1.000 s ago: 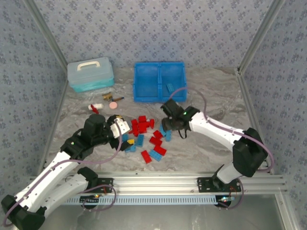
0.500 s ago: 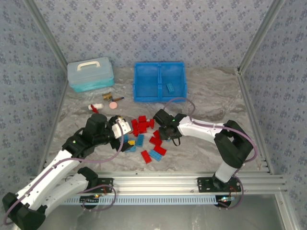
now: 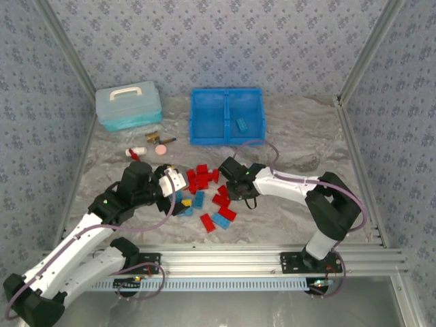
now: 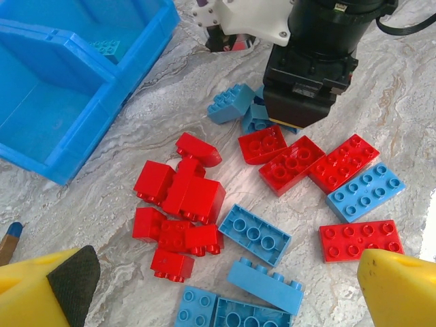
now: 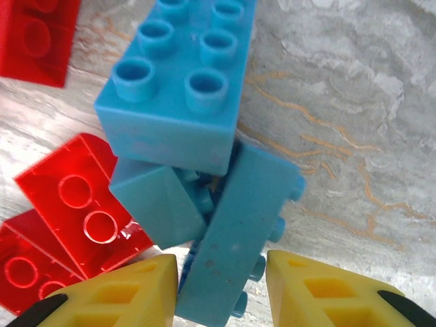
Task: Sort the legos into containers by color
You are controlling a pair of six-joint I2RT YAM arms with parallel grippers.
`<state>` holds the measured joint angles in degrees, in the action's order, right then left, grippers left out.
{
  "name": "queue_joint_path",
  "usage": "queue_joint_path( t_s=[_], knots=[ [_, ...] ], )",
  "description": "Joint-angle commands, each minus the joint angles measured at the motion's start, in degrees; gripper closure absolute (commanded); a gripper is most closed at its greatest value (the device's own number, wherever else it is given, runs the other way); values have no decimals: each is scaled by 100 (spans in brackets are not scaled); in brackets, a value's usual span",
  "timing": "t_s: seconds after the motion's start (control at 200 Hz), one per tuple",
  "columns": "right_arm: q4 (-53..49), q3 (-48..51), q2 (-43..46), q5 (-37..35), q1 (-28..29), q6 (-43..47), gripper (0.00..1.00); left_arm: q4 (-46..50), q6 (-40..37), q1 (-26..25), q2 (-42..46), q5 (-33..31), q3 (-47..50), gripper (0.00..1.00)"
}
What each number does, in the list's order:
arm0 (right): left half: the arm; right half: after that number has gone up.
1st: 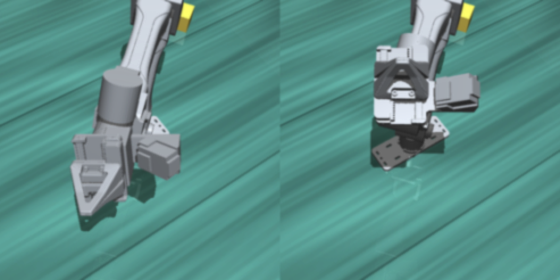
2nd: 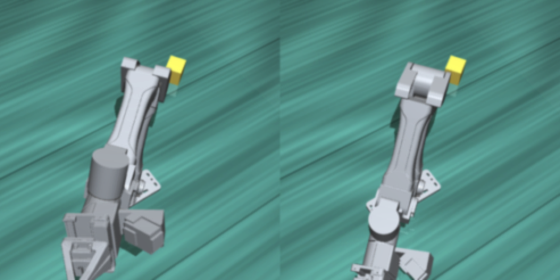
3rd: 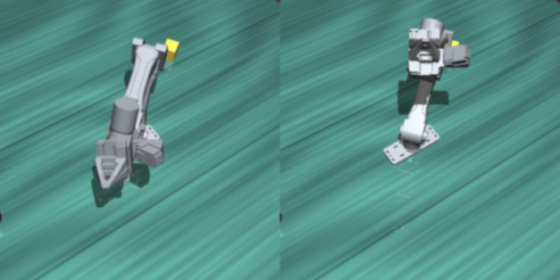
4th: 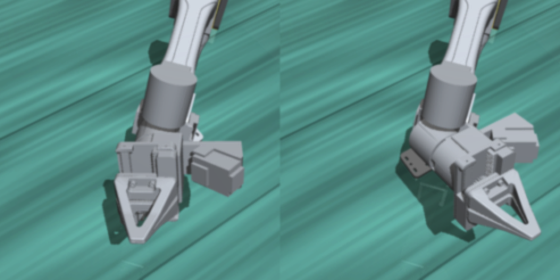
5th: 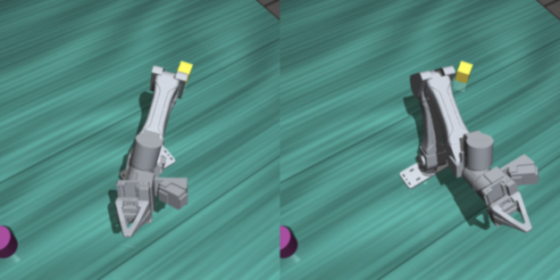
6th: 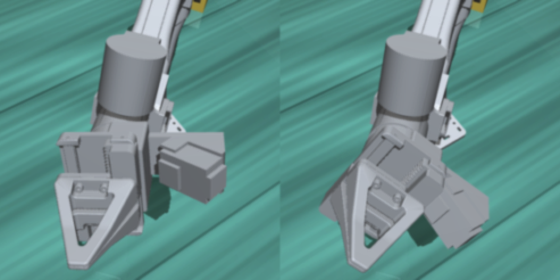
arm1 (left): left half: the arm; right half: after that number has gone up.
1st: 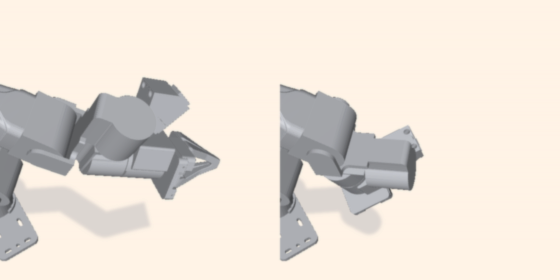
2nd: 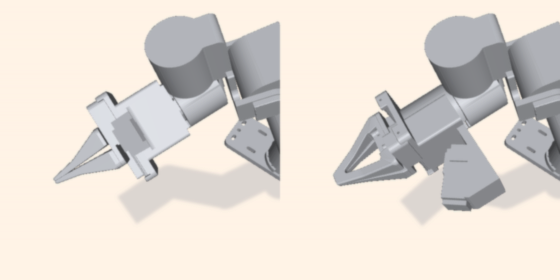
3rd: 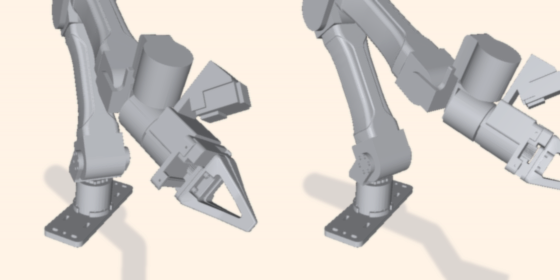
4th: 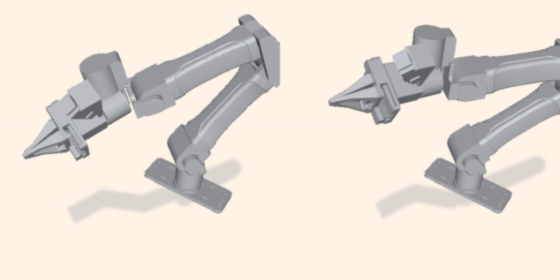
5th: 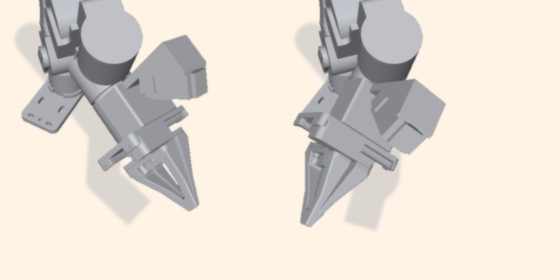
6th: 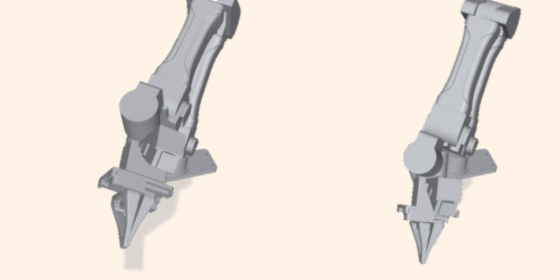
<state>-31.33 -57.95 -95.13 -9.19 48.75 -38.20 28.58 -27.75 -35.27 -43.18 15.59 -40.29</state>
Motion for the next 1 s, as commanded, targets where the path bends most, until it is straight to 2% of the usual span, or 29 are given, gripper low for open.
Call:
queue_joint_path(
  t_s=[0.0, 0.175, 0.39, 0.555, 0.849, 0.994],
  knots=[
    [-286, 140, 80, -142, 97, -202, 56, 51, -101, -16, 65, -4, 4, 1],
    [-157, 301, 164, -252, 119, -243, 46, 58, -99, -25, 64, -4, -5, 1],
    [122, 242, -4, -242, 47, -207, 60, 69, -95, -28, 67, -12, 4, 1],
    [-15, 238, 235, -371, 64, -214, 71, 77, -91, -33, 84, -56, 0, 1],
    [-558, 68, 1778, -1279, 161, -123, 76, 50, -92, -32, 108, -34, -13, 1],
    [-66, -562, 1859, -1525, -64, 822, 75, 4, -68, -32, 133, -35, -4, 1]
  ],
)
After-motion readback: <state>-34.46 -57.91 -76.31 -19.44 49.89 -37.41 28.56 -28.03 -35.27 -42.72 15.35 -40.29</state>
